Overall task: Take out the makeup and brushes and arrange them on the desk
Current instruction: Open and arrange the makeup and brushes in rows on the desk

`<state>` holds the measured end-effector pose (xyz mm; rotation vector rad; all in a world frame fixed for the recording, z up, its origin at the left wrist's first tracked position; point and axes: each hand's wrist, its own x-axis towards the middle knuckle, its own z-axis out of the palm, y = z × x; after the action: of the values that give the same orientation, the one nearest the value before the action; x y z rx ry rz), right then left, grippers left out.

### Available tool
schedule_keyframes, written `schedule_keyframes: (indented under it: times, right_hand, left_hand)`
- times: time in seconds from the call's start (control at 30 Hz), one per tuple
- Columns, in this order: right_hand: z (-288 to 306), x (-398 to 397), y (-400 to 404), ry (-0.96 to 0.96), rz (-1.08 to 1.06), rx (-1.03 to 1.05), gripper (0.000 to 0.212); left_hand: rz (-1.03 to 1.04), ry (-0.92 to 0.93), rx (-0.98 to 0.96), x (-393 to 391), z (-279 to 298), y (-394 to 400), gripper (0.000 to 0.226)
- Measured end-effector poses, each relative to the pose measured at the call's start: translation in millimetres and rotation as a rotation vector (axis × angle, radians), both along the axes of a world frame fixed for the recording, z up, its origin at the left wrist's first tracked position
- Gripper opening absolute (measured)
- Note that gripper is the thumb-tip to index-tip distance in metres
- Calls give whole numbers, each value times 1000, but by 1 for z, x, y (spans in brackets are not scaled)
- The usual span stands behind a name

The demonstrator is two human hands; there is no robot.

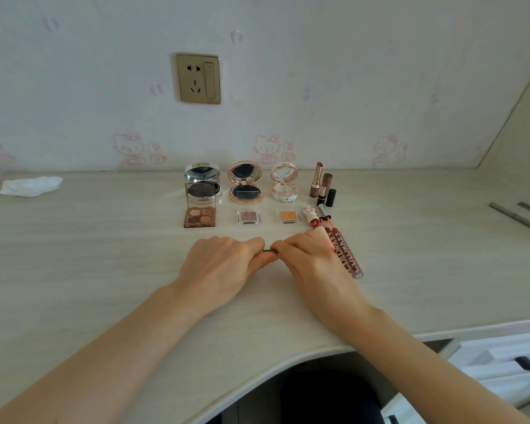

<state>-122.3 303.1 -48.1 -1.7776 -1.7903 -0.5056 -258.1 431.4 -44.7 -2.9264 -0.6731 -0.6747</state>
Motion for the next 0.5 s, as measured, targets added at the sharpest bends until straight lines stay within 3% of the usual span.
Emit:
schedule_keyframes:
  times: [0.23,0.5]
  right_hand:
    - [1,-1,-2,-4,14,19,28]
    - [3,-1,-3,100,-29,76,25]
  left_hand:
    - [36,-19,15,-5,4,6,66]
    - [-28,-59,-20,-5,10,0,58]
